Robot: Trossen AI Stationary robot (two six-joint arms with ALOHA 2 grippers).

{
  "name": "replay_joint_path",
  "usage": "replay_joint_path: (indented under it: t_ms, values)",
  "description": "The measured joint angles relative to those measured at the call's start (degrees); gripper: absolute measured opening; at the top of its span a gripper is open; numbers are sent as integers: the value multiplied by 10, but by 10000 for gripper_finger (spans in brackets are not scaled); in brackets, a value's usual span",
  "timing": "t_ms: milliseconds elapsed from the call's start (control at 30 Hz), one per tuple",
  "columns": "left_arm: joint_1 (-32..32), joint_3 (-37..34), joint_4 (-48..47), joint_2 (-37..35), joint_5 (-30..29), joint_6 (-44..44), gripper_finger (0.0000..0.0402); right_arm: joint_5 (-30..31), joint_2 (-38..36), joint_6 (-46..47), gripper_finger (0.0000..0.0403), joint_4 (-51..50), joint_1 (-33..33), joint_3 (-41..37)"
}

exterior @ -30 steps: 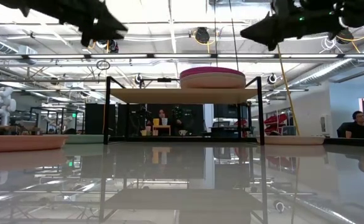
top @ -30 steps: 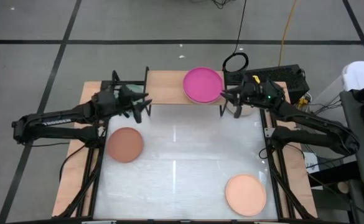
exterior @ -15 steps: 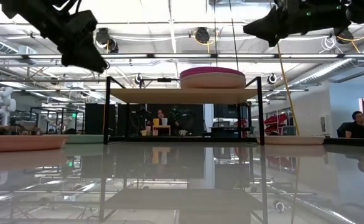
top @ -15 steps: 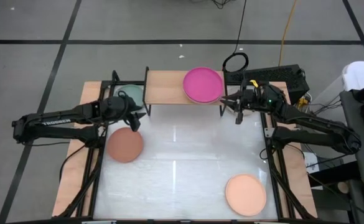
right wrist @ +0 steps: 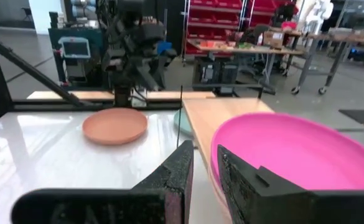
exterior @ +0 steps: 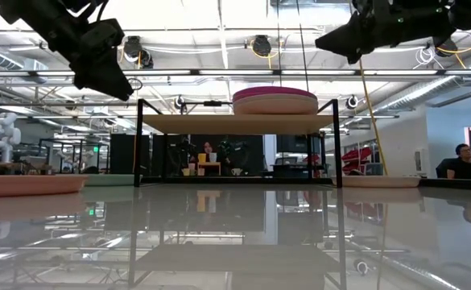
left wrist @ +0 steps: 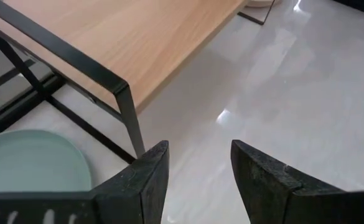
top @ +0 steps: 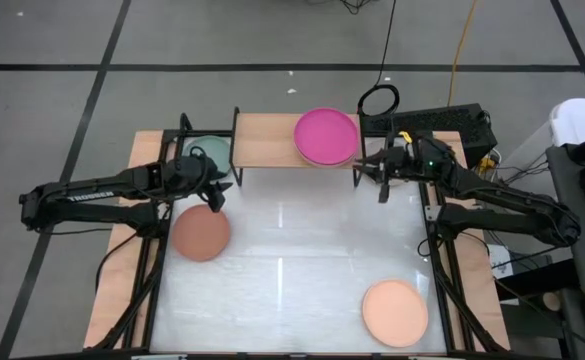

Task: Place and stack plates onto a shelf
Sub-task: Put the light brown plate on the shelf

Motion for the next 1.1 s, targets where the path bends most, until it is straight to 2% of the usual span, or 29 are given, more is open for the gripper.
replay_joint_path:
  t_ms: [267,433,633,733,1100]
  values:
    - [0,0,5,0,-1,2,177,-1,0,-14,57,-150,-1,0]
    - [0,0,29,0,-5,2,177,-3,0,-15,57,-185,0,4]
    - [0,0,38,0,-5,13,177,2,12,-31,57,-311,0,88]
    - [0,0,44,0,-5,13,177,24,20,-29,57,-354,1,124]
    - [0,0,52,0,-5,6,177,31,36,-24,57,-472,0,132]
